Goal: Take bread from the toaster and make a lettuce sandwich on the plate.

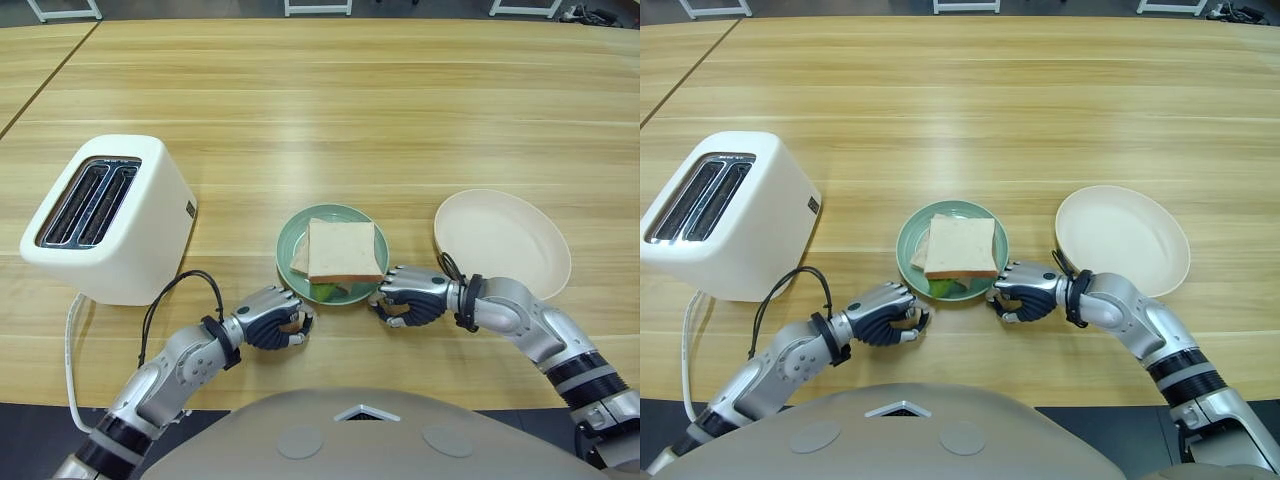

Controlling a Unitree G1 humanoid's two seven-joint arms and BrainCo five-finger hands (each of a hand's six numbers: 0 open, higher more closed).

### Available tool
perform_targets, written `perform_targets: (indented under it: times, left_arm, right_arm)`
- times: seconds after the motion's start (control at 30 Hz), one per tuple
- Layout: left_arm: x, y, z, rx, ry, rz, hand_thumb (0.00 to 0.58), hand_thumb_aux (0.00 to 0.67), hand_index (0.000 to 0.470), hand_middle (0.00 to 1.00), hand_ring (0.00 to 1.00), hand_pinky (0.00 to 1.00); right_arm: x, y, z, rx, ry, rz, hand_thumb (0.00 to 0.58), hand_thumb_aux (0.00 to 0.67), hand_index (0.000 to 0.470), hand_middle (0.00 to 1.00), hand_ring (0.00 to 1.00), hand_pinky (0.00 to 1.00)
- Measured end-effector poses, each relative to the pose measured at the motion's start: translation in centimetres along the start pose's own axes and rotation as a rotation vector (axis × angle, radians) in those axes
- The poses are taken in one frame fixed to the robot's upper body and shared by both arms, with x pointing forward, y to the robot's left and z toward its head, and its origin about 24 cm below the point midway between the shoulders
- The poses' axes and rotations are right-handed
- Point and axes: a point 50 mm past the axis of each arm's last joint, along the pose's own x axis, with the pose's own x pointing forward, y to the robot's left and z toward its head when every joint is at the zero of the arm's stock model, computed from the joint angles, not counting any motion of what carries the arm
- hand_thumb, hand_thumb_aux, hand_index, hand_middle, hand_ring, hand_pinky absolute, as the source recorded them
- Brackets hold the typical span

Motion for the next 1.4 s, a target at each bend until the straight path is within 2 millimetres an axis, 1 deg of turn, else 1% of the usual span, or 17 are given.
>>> perform_targets:
  times: [0.27, 0.43, 0.63, 0.73, 0.8, 0.83, 0.87, 0.9, 0.93, 0.97, 1.0, 1.07, 1.1, 1.2, 1.23, 1.3, 1.4]
  left_arm:
    - [2.6, 1.3, -1.0, 0.034, -0.005, 0.055, 0.58, 0.67, 0.47, 1.0, 1.0, 1.0]
    - [4.3, 3.2, -3.0, 0.073, 0.027, 0.099, 0.58, 0.67, 0.47, 1.0, 1.0, 1.0]
    - [5.9, 4.7, -5.0, 0.082, 0.063, 0.176, 0.58, 0.67, 0.47, 1.0, 1.0, 1.0]
    - [6.8, 5.5, -5.6, 0.089, 0.072, 0.201, 0.58, 0.67, 0.47, 1.0, 1.0, 1.0]
    - [7.1, 5.7, -5.7, 0.094, 0.07, 0.218, 0.58, 0.67, 0.47, 1.0, 1.0, 1.0]
    - [7.1, 5.8, -5.8, 0.099, 0.07, 0.229, 0.579, 0.644, 0.452, 1.0, 1.0, 1.0]
    - [7.0, 5.8, -5.8, 0.102, 0.069, 0.242, 0.47, 0.378, 0.265, 1.0, 1.0, 1.0]
    - [7.0, 5.9, -5.7, 0.104, 0.063, 0.25, 0.187, 0.118, 0.083, 0.88, 0.88, 0.88]
    - [6.7, 5.9, -5.6, 0.106, 0.065, 0.266, 0.0, 0.0, 0.0, 0.23, 0.23, 0.23]
    - [6.0, 6.0, -5.4, 0.103, 0.064, 0.296, 0.0, 0.0, 0.0, 0.0, 0.0, 0.0]
    - [5.2, 6.3, -4.9, 0.093, 0.052, 0.336, 0.0, 0.0, 0.0, 0.0, 0.0, 0.0]
    - [3.9, 6.7, -4.0, 0.059, 0.034, 0.403, 0.0, 0.0, 0.0, 0.0, 0.0, 0.0]
    - [2.9, 6.8, -2.9, 0.017, 0.004, 0.452, 0.0, 0.0, 0.0, 0.0, 0.0, 0.0]
    - [-1.1, 6.5, 0.1, -0.206, -0.069, 0.584, 0.0, 0.0, 0.0, 0.0, 0.0, 0.0]
    - [-2.0, 6.5, 0.5, -0.267, -0.082, 0.618, 0.0, 0.0, 0.0, 0.0, 0.0, 0.0]
    - [-3.9, 6.4, 1.2, -0.424, -0.102, 0.703, 0.0, 0.0, 0.0, 0.0, 0.0, 0.0]
    - [-4.7, 6.3, 1.0, -0.556, -0.12, 0.757, 0.0, 0.0, 0.0, 0.0, 0.0, 0.0]
  right_arm:
    - [1.9, -0.8, -0.4, -0.024, 0.007, -0.065, 0.58, 0.67, 0.47, 1.0, 1.0, 1.0]
    - [3.8, -2.5, -1.9, -0.043, 0.06, -0.109, 0.58, 0.67, 0.47, 1.0, 1.0, 1.0]
    - [7.5, -5.3, -4.5, -0.037, 0.113, -0.174, 0.58, 0.67, 0.47, 1.0, 1.0, 1.0]
    - [8.3, -6.1, -5.5, -0.033, 0.142, -0.214, 0.58, 0.67, 0.47, 1.0, 1.0, 1.0]
    - [8.3, -6.3, -5.7, -0.038, 0.144, -0.232, 0.58, 0.67, 0.47, 0.99, 0.99, 0.99]
    - [8.3, -6.3, -5.7, -0.04, 0.139, -0.241, 0.58, 0.67, 0.47, 0.95, 0.95, 0.95]
    - [8.1, -6.3, -5.6, -0.043, 0.132, -0.252, 0.566, 0.565, 0.396, 0.91, 0.91, 0.91]
    - [8.0, -6.3, -5.5, -0.045, 0.124, -0.258, 0.489, 0.405, 0.284, 0.83, 0.83, 0.83]
    - [7.5, -6.1, -5.3, -0.046, 0.111, -0.269, 0.227, 0.147, 0.103, 0.49, 0.49, 0.49]
    - [6.6, -5.9, -5.2, -0.039, 0.101, -0.291, 0.0, 0.0, 0.0, 0.06, 0.06, 0.06]
    - [5.6, -5.5, -4.9, -0.029, 0.096, -0.305, 0.0, 0.0, 0.0, 0.0, 0.0, 0.0]
    - [4.0, -5.2, -4.3, -0.007, 0.078, -0.34, 0.0, 0.0, 0.0, 0.0, 0.0, 0.0]
    - [2.7, -5.3, -3.7, 0.015, 0.061, -0.378, 0.0, 0.0, 0.0, 0.0, 0.0, 0.0]
    - [-1.7, -5.7, -1.9, 0.128, 0.002, -0.485, 0.0, 0.0, 0.0, 0.0, 0.0, 0.0]
    - [-2.5, -5.7, -1.5, 0.172, -0.014, -0.515, 0.0, 0.0, 0.0, 0.0, 0.0, 0.0]
    - [-3.7, -5.8, -0.6, 0.337, -0.084, -0.603, 0.0, 0.0, 0.0, 0.0, 0.0, 0.0]
    - [-3.8, -4.9, -0.2, 0.485, -0.127, -0.639, 0.0, 0.0, 0.0, 0.0, 0.0, 0.0]
